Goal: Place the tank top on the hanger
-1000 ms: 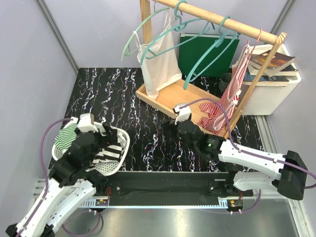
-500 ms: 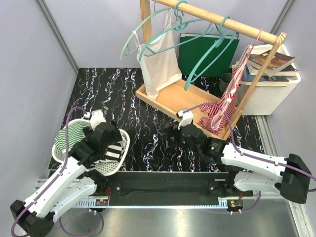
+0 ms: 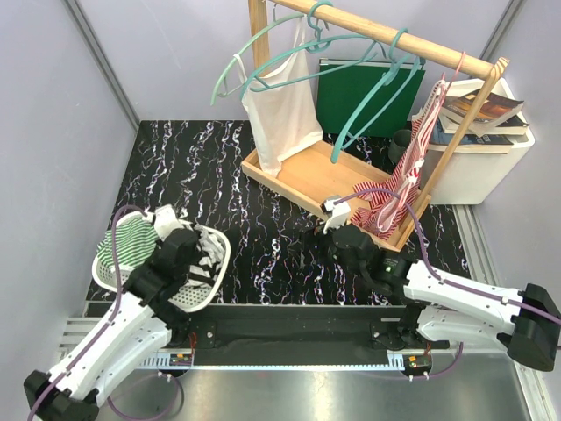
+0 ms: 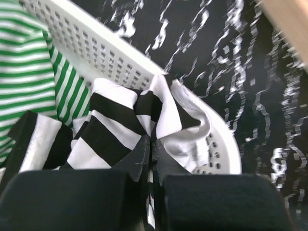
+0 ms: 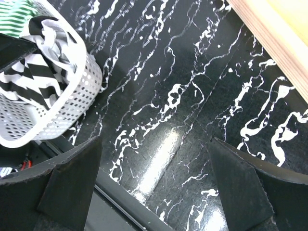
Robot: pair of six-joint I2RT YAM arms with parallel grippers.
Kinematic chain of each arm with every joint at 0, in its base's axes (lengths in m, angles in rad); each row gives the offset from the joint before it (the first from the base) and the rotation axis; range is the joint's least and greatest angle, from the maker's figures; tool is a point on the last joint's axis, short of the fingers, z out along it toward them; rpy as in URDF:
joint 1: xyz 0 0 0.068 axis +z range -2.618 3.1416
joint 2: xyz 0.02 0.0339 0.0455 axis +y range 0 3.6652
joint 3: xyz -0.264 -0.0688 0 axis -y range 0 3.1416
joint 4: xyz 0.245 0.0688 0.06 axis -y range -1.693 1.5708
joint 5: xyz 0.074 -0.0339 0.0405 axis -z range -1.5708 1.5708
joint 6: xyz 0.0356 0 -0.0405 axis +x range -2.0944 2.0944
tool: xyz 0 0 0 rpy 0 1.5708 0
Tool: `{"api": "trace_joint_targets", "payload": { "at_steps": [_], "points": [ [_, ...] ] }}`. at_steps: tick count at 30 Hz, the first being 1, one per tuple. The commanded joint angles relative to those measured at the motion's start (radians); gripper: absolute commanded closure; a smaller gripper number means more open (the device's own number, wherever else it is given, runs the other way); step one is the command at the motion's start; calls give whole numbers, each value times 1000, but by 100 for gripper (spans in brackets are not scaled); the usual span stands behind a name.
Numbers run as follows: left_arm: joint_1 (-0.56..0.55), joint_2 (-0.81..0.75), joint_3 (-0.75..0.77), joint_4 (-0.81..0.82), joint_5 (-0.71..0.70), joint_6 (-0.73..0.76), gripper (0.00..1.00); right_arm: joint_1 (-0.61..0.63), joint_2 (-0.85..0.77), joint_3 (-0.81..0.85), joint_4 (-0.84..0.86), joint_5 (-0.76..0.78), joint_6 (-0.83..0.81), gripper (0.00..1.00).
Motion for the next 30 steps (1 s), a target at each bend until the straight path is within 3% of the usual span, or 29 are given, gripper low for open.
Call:
{"api": "trace_joint_targets", "payload": {
  "at_steps": [1, 5, 10, 17, 21, 26, 30],
  "points": [
    [5, -41, 126, 93, -8, 66, 100, -7, -37, 16, 10, 8, 9, 0],
    [4, 66, 358, 158, 109, 195, 100, -7, -47, 58, -64, 57, 5, 0],
    [-37, 333, 663, 231, 400, 307, 100, -15, -59, 127, -162, 93, 9, 0],
    [-140, 528, 945, 300, 713, 379, 100, -18, -100, 177, -280, 154, 20, 0],
    [-140, 510, 879, 372, 739, 391, 100, -20, -125, 171, -311, 174, 34, 1],
    [-119, 439, 593, 422, 565, 381, 100, -20, -137, 136, -334, 182, 66, 0],
    [-41, 494, 393, 426, 497, 312, 98, -18, -123, 98, -336, 177, 95, 0]
  ]
}}
